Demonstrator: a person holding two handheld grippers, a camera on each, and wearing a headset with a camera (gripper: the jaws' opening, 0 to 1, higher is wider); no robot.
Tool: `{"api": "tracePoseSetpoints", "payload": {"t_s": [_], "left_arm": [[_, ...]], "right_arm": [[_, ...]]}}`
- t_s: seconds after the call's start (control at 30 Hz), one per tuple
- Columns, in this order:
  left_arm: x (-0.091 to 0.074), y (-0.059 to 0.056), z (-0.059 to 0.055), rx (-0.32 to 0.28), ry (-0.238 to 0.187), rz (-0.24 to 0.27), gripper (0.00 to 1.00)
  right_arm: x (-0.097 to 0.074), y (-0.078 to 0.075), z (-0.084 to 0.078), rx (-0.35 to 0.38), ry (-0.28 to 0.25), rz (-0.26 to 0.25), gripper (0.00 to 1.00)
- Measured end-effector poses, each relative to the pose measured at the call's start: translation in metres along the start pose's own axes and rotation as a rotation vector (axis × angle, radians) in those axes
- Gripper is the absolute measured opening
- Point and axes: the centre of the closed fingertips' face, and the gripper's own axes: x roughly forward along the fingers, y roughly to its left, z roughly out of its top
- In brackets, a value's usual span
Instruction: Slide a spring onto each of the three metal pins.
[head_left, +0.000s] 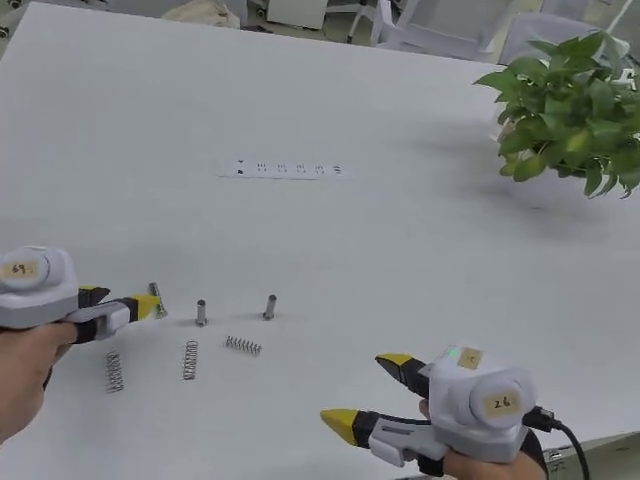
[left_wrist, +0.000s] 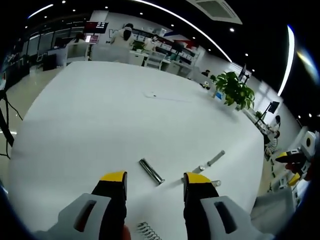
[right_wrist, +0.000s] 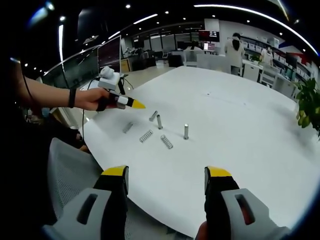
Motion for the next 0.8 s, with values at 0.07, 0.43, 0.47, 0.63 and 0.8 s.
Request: {"api": "tracePoseSetpoints", "payload": {"t_s": [0.07, 0.43, 0.47, 0.63, 0.8], "left_arm": [[0.005, -0.001, 0.0, -0.011, 0.004, 0.0, 0.38], [0.031, 0.007, -0.004, -0.018, 0.027, 0.033, 0.33], [0.033, 0.007, -0.004, -0.022, 0.027, 0.033, 0.32], [0.04, 0.009, -0.006, 0.02, 0.042, 0.04, 0.29], [0.047, 0.013, -0.01, 0.025, 0.058, 0.046, 0.28]], "right_arm": [[0.0, 0.0, -0.001, 0.001, 0.003, -0.001, 0.6], [-0.002, -0.006, -0.002, 0.013, 0.013, -0.017, 0.59], [-0.002, -0.006, -0.003, 0.013, 0.014, -0.018, 0.59], [-0.002, -0.008, -0.002, 0.017, 0.016, -0.026, 0.59], [-0.001, -0.009, -0.003, 0.021, 0.023, -0.028, 0.59]]}}
